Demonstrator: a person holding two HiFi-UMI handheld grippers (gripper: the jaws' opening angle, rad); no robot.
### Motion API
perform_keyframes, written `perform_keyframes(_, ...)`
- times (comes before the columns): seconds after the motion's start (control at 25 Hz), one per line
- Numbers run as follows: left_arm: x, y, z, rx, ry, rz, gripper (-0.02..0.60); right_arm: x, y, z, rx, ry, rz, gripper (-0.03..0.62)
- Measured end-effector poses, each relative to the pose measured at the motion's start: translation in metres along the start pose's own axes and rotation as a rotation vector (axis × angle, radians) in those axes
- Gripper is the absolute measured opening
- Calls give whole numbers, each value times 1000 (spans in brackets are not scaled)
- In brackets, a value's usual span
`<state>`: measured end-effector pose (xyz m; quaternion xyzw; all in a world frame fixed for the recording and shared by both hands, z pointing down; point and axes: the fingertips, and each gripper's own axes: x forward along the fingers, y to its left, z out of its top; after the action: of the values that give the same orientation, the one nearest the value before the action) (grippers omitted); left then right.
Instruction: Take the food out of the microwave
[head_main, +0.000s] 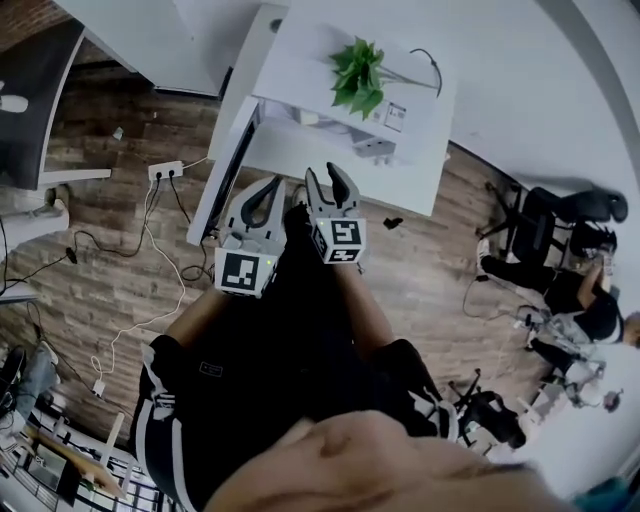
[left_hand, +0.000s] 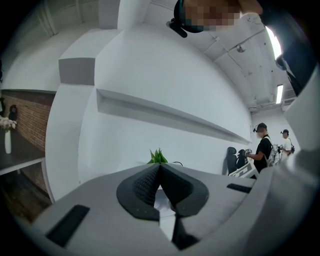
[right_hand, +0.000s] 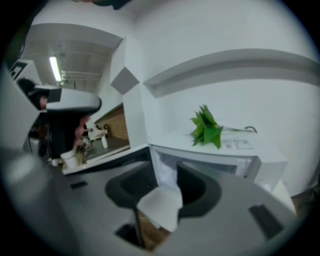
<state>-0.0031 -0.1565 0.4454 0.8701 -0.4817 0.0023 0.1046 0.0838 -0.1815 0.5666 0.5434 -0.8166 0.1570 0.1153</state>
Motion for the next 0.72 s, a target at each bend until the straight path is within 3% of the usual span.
perform_keyframes(0.24,27,4,5,-2,0,47,30,47,-29,-26,5,90,12,218)
perform_keyframes(0.72,67,5,-15,-20,47,44,29,119,-57,-79,-21,220,3,256)
